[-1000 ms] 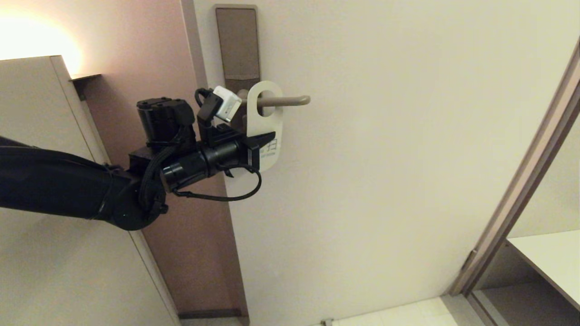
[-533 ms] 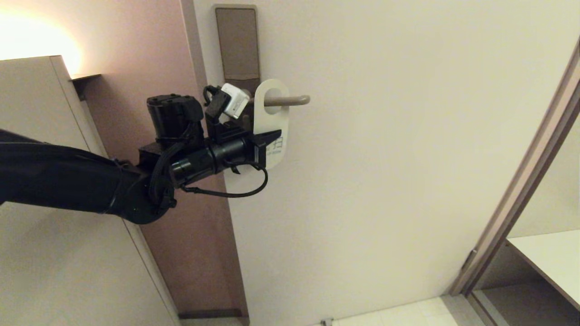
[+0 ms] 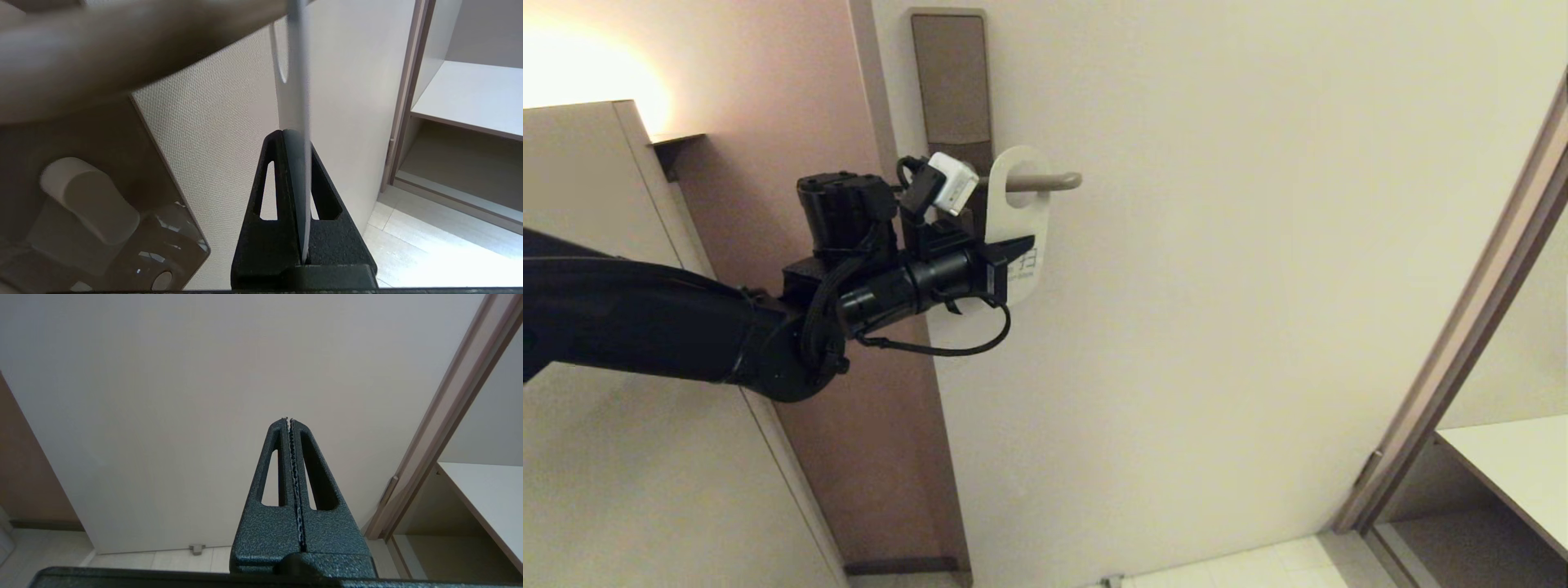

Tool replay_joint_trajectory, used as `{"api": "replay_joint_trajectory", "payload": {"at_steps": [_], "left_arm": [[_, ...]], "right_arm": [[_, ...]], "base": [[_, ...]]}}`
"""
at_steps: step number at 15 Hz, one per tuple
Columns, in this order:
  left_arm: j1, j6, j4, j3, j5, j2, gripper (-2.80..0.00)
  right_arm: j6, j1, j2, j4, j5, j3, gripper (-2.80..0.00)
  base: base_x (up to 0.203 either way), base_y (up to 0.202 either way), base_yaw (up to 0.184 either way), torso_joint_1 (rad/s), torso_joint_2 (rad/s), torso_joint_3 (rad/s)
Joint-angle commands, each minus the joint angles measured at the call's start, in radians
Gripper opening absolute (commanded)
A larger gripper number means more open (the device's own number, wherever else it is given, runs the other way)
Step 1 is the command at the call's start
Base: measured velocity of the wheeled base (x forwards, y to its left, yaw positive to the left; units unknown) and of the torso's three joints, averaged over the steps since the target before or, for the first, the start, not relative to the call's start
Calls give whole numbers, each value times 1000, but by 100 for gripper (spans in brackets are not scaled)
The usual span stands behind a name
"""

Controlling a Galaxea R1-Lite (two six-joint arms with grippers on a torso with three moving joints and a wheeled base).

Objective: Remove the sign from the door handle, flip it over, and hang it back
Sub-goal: Take down the sign

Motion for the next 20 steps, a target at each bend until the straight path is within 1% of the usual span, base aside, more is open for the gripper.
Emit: {"api": "replay_joint_trajectory", "payload": {"at_steps": [1,4,8,13,16,17,20], "left_arm": [[0,1,-5,-10,-2,18,-280],[0,1,-3,-63,-2,54,-280],[-1,1,30,-123,-2,77,-280],[-15,-1,38,-156,-1,107,-280],[-36,-1,44,-197,17,131,-280],[-44,-1,63,-209,18,134,-280],[-49,-2,70,-237,18,145,-280]], "right_arm": [[0,0,0,-1,1,0,-280],[0,0,0,-1,1,0,-280],[0,0,0,-1,1,0,-280],[0,0,0,-1,1,0,-280],[0,0,0,-1,1,0,-280],[0,0,0,-1,1,0,-280],[0,0,0,-1,1,0,-280]], "base": [[0,0,0,0,0,0],[0,0,0,0,0,0],[0,0,0,0,0,0],[0,0,0,0,0,0],[0,0,0,0,0,0],[0,0,0,0,0,0],[0,0,0,0,0,0]]}}
